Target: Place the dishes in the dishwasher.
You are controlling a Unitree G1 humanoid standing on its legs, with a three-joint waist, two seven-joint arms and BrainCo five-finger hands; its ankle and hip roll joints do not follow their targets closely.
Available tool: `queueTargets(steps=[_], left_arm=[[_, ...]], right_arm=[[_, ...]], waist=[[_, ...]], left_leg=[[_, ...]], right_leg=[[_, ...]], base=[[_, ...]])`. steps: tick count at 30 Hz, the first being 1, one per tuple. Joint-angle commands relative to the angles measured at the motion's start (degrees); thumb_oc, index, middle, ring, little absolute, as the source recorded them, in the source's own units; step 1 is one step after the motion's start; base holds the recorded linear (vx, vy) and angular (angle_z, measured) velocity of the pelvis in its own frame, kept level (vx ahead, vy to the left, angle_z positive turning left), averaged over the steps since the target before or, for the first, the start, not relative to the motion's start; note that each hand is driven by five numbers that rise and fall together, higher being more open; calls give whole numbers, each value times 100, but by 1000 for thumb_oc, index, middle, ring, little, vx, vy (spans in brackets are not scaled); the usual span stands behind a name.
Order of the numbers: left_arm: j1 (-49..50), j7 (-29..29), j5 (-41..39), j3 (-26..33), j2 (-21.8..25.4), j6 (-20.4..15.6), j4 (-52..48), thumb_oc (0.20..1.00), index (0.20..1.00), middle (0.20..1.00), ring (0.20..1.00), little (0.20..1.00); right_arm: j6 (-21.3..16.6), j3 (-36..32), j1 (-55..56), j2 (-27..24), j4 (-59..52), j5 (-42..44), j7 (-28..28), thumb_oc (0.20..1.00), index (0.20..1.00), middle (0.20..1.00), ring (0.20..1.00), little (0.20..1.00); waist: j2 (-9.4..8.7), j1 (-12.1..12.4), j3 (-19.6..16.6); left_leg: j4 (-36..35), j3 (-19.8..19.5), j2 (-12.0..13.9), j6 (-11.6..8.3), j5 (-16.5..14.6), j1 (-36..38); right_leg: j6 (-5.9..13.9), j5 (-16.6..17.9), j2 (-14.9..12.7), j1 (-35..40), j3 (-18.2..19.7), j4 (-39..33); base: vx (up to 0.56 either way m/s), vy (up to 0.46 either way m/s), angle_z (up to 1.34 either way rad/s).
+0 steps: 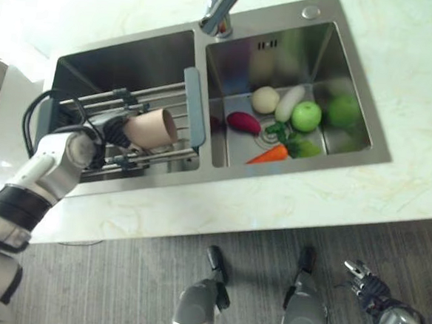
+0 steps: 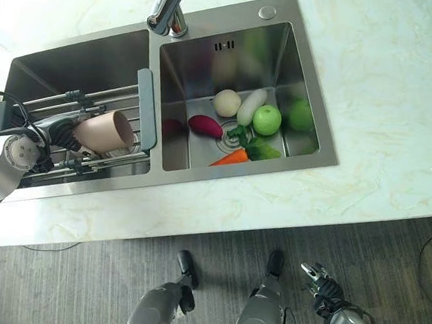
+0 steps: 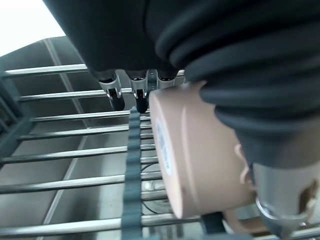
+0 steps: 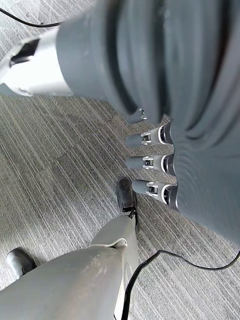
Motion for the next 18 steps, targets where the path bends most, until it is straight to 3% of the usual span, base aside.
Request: queueTargets(steps=[1, 4, 5, 6, 18], left_arm=[[345, 127, 379, -99, 167, 40, 605, 1000, 1000, 1000, 1000, 1000], [291, 194, 397, -134, 193, -52, 582, 1000, 1000, 1000, 1000, 1000], [257, 244, 377, -147, 209, -143, 560, 278, 278, 278, 278, 278], [247, 263, 382, -152, 211, -160, 553, 200, 200, 200, 200, 200], [-253, 839, 351, -602, 151, -666, 518, 200, 200, 200, 200, 200]], right_arm=[[-133, -152, 53, -35, 4, 196, 22, 1000, 1000, 1000, 1000, 1000], [-154, -142, 48, -45, 23, 201, 50, 1000, 1000, 1000, 1000, 1000], [-163, -138, 45, -54, 32, 213, 71, 1000, 1000, 1000, 1000, 1000], [-166, -140, 42, -55, 37, 215, 80, 1000, 1000, 1000, 1000, 1000], [-185, -14, -96, -80, 120, 281, 102, 1000, 1000, 1000, 1000, 1000]], waist=[[-160, 41, 22], [-171, 40, 29], [-178, 40, 35], [-182, 41, 39], [-259, -24, 112]], left_leg=[[359, -537, 143, -137, -216, -437], [372, -536, 156, -142, -218, -461], [377, -538, 158, -142, -217, -473], [380, -540, 158, -141, -217, -477], [427, -496, 206, -156, -198, -586]], right_leg=[[380, -427, -401, -553, -91, 949], [380, -430, -407, -587, -88, 969], [379, -430, -406, -598, -82, 972], [378, -428, -405, -602, -80, 971], [371, -408, -380, -750, -12, 1018]], base=[[0, 0, 0], [0, 0, 0], [0, 0, 0], [0, 0, 0], [0, 0, 0]])
